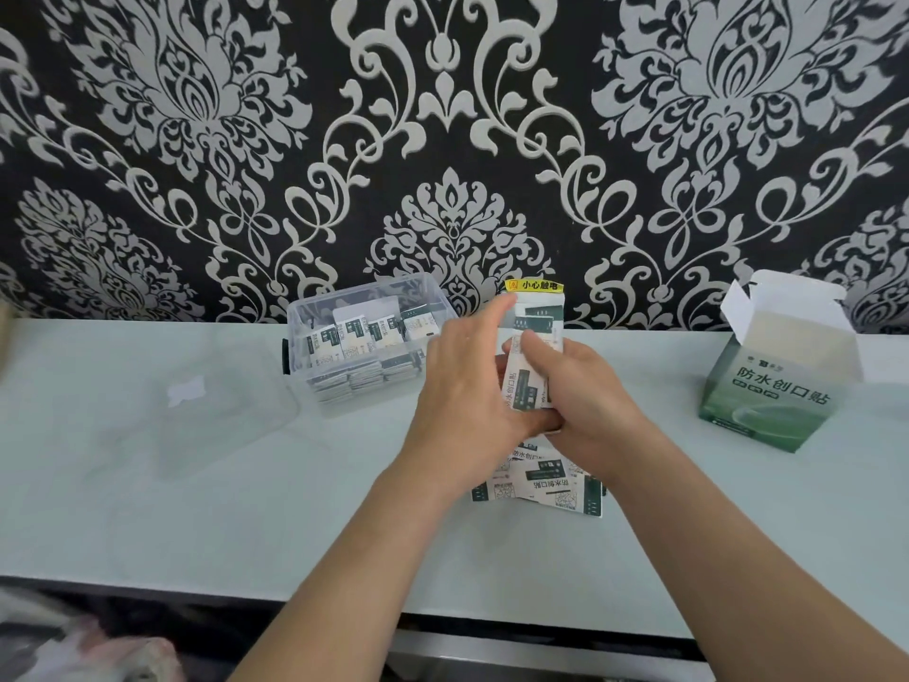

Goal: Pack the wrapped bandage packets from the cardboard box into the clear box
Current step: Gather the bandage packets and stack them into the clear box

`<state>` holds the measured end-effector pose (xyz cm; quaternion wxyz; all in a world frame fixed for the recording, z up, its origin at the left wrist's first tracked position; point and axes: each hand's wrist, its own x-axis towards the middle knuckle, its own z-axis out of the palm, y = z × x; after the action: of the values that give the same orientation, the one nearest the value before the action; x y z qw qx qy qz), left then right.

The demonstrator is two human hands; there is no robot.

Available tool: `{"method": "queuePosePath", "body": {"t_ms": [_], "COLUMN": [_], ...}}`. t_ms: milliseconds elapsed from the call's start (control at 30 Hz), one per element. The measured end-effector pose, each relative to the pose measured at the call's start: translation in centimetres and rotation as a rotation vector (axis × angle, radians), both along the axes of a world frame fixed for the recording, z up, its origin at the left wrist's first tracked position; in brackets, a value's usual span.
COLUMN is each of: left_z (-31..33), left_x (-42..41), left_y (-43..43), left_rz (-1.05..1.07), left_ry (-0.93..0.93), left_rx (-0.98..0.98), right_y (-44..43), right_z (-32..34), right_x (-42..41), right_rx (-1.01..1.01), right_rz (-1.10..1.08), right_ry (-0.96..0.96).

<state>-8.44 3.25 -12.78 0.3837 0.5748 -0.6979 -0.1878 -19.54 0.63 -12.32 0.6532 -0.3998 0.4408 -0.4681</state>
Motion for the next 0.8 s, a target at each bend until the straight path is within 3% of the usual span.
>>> {"method": "queuePosePath", "body": {"t_ms": [100,167,267,333,633,800], "left_z": [0.2,0.0,-0.4,-0.5,-0.1,1.2], "left_x": [0.6,0.7,0.8,1.1,1.8,3.0], "left_y": [0.1,0.2,0.2,0.0,-0.5,-0.8], "left_rz": [-0.178,-0.232,-0.239,-0.213,-0.036,-0.071], "left_ry": [-0.243,-0.304,-0.298,-0.299,-0.239,-0.062], "left_rx": [0.038,0.066,-0.025,-0.072,0.033,0.231], "right_y": [0.1,0.2,0.2,0.2,0.0,-0.1], "right_z": [0.0,-0.1,-0.3,-0.2,0.0,0.0], "right_x": [-0.4,-0.3,-0.2,-0.4,-0.8,-1.3], "right_rx": [-0.032,-0.065,-0.118,-0.112,-0.103,-0.157], "right_rz": [0.126,0.221,0.28,0.317,0.34,0.249], "right_ry": [0.161,0.244,0.326,0.254,0.215,0.304]}}
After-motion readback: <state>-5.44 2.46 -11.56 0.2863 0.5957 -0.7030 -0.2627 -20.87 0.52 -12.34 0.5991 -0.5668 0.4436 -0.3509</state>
